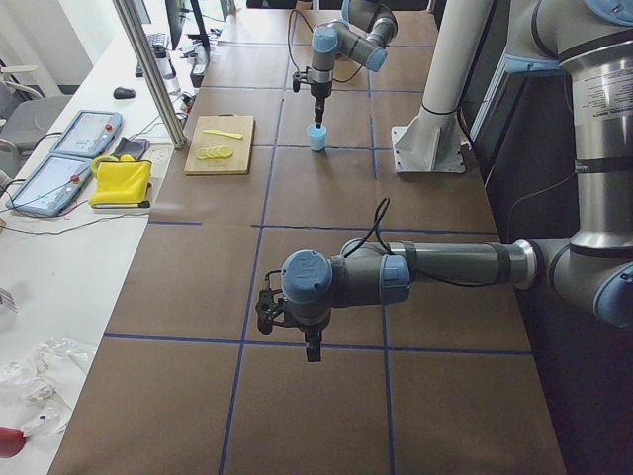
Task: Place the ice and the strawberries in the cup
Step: 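Open the right gripper to drop the ice cube into the cup, then move the right gripper back to the pink bowl of ice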
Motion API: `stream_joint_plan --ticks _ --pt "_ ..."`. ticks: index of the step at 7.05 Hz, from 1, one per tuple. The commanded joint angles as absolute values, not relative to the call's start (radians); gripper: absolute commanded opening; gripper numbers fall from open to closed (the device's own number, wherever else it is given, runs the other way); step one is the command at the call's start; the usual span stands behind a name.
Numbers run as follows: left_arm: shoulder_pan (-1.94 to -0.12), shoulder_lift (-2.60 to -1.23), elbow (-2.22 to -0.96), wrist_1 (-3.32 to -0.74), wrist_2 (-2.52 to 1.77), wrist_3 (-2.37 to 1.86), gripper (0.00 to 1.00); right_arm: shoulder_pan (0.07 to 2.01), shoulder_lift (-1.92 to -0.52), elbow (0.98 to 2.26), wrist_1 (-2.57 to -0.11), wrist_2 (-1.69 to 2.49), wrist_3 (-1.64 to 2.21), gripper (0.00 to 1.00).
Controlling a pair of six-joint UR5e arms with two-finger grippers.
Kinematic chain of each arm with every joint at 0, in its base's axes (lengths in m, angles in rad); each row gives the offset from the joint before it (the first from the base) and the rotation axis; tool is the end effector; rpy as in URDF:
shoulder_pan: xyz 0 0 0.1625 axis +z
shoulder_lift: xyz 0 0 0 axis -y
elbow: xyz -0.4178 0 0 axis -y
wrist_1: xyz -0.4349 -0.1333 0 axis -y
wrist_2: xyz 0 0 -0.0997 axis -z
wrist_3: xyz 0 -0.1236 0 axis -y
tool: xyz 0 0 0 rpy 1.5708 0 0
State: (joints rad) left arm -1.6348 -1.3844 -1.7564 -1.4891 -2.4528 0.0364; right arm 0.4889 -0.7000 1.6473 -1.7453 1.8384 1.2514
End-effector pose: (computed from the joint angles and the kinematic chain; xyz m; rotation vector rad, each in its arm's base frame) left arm -0.0666 -0.4470 0.6599 -0.0327 0.8843 -0.0622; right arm -0.5955 -0.4308 0.0943 0.0684 -0.8059 0.0568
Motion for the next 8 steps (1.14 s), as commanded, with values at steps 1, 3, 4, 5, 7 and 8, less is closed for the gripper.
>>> stream_joint_plan --ticks 1,3,4,5,7,8 --pt "-1.634 -1.387 -1.758 -1.489 -2.453 0.035 1.00 0.532 -0.763 1.742 -1.753 1.845 1.244 0.99" --pt "-1.634 -1.390 -1.759 -1.491 -2.453 0.034 1.00 0.607 -0.985 1.967 -1.762 1.852 1.195 0.99" --pt "-1.634 -1.390 -1.763 -1.491 -2.453 0.034 1.00 0.658 -1.026 1.988 -1.778 1.853 1.159 0.99" --pt "-1.634 -1.390 -1.764 -1.491 -2.453 0.034 1.00 0.729 -1.070 2.003 -1.778 1.853 1.031 0.99" --pt "-1.635 -1.390 -1.772 -1.491 -2.454 0.034 1.00 0.871 -1.246 2.089 -1.770 1.914 0.777 0.99" --pt "-1.635 -1.390 -1.773 -1.491 -2.454 0.034 1.00 0.949 -1.331 2.106 -1.767 1.961 0.638 0.99"
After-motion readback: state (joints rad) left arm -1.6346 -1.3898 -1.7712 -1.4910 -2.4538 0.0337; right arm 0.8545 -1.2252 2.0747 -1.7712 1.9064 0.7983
